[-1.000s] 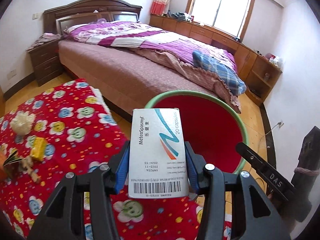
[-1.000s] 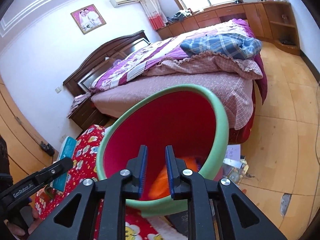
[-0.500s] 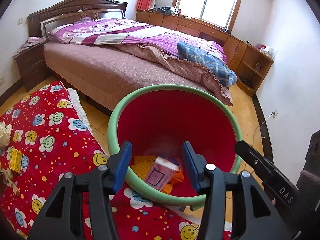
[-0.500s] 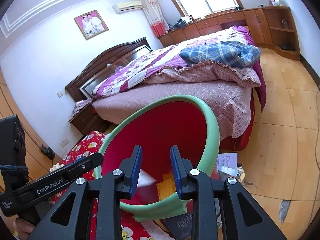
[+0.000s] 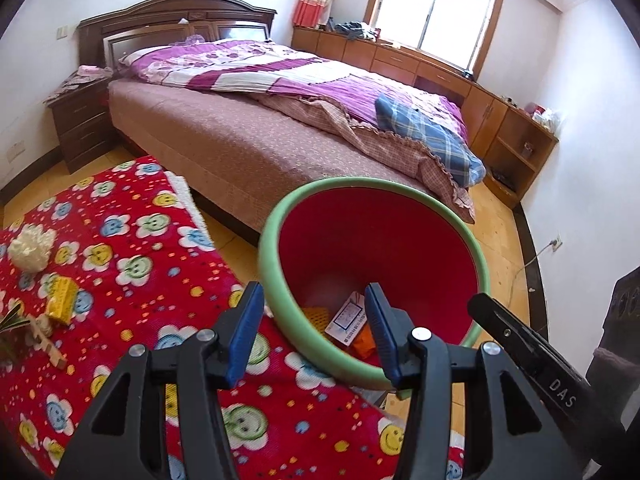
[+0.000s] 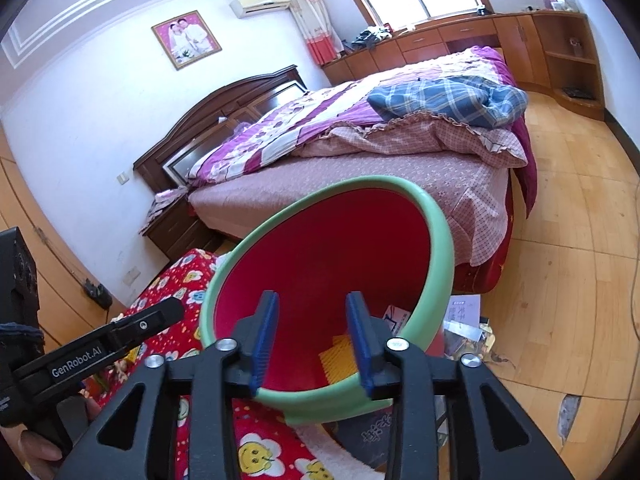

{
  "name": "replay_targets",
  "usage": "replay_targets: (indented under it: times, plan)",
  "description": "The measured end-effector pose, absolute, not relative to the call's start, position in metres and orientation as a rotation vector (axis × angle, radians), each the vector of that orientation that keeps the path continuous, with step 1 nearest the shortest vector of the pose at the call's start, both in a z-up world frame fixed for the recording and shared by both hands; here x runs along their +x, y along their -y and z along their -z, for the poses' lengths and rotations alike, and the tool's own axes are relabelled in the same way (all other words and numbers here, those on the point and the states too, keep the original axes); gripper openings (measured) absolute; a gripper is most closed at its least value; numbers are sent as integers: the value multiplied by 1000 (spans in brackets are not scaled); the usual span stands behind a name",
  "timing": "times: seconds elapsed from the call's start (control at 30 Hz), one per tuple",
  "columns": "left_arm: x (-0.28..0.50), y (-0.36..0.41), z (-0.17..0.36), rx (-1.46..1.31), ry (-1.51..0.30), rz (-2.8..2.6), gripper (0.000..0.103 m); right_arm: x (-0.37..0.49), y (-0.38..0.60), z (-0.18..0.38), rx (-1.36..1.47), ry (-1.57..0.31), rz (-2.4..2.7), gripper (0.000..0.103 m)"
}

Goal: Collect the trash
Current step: 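Move both tools from the bucket back over the bed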

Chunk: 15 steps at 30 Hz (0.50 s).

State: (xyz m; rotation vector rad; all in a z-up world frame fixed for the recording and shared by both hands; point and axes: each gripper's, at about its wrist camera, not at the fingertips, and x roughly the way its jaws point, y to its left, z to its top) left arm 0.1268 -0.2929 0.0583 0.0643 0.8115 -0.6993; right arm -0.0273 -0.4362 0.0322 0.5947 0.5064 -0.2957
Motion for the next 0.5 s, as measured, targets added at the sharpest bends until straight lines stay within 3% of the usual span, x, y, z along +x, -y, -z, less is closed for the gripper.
replay_targets:
  times: [0.5]
  plan:
    - [128,210,-77,-1,-781,554,53,-23,396,-40,571,-554,225,50]
